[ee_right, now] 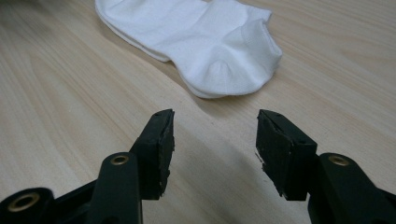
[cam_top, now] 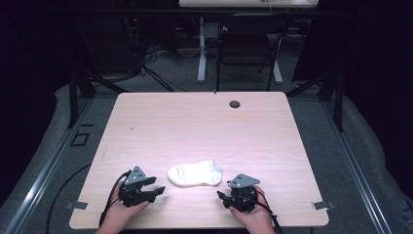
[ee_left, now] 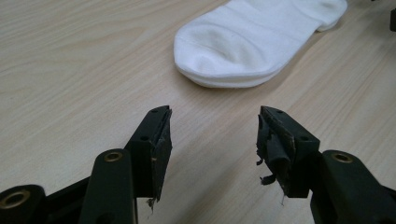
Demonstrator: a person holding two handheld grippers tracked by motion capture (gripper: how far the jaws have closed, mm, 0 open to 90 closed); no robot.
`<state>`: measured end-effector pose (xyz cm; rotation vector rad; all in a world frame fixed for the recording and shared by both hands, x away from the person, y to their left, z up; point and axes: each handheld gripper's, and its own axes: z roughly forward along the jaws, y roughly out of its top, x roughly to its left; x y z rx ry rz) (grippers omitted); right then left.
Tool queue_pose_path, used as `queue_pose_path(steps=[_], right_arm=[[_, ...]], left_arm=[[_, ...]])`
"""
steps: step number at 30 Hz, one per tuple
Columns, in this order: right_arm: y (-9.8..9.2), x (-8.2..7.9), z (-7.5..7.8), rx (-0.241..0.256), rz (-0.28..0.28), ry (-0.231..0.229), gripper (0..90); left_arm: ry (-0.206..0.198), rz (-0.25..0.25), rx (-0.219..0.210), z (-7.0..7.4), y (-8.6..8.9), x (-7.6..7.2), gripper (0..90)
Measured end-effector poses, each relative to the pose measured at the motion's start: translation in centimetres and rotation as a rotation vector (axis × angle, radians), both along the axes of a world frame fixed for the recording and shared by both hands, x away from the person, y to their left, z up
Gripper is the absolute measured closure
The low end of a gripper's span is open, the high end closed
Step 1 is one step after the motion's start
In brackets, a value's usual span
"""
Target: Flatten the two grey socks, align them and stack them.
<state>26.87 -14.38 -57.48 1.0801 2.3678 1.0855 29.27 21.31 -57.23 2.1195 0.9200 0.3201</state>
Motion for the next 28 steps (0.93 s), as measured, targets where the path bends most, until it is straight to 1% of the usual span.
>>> queue_pose_path(steps=[2, 3, 5, 6, 7, 8, 10, 13, 17, 20, 22, 23, 24, 26, 28], right_arm=[[0.1, 0.1, -0.1, -0.001, 0.0, 0.001, 46.6], [0.1, 0.2, -0.2, -0.006, 0.0, 0.005, 46.6], [0.2, 0.3, -0.3, -0.005, -0.002, 0.005, 46.6], [0.3, 0.5, -0.4, -0.004, -0.005, 0.005, 46.6], [0.5, 0.6, -0.5, 0.0, -0.011, 0.0, 46.6], [0.5, 0.7, -0.5, -0.009, -0.009, -0.001, 46.6], [0.7, 0.7, -0.4, -0.003, -0.008, -0.004, 46.6], [0.7, 0.7, -0.4, -0.007, -0.003, -0.011, 46.8], [0.8, 0.6, -0.3, -0.017, -0.007, -0.023, 46.8], [0.8, 0.7, -0.3, -0.008, -0.013, -0.031, 46.8], [0.6, 0.8, -0.4, -0.011, -0.009, -0.019, 47.2], [0.6, 0.9, -0.4, -0.014, -0.003, -0.021, 48.3], [0.5, 0.9, -0.4, -0.016, 0.0, -0.024, 48.9], [0.4, 0.9, -0.3, -0.023, 0.002, -0.034, 49.0], [0.3, 0.9, -0.3, -0.023, 0.0, -0.036, 48.8]], left_arm=[[-0.003, 0.001, 0.002, -0.1, -0.1, 0.0, 44.7], [-0.008, -0.007, 0.013, -0.1, -0.2, 0.1, 44.2], [-0.016, -0.01, 0.014, -0.2, -0.4, 0.0, 43.9], [-0.026, -0.016, 0.023, -0.2, -0.4, 0.0, 43.8], [-0.031, -0.013, 0.025, -0.2, -0.5, 0.0, 43.7], [-0.038, -0.014, 0.03, -0.2, -0.5, 0.1, 43.6], [-0.046, -0.011, 0.029, -0.2, -0.5, 0.1, 42.9], [-0.049, -0.012, 0.039, -0.3, -0.4, 0.3, 42.6], [-0.046, 0.005, 0.03, -0.3, -0.2, 0.5, 42.5], [-0.049, 0.014, 0.026, -0.3, -0.1, 0.6, 42.1], [-0.043, 0.031, 0.02, -0.2, 0.0, 0.6, 41.5], [-0.04, 0.032, 0.02, -0.2, 0.1, 0.7, 41.5], [-0.03, 0.043, 0.009, -0.1, 0.2, 0.7, 41.6], [-0.017, 0.049, -0.019, -0.2, 0.5, 1.0, 41.5], [-0.024, 0.054, -0.012, 0.0, 0.6, 0.9, 41.6]])
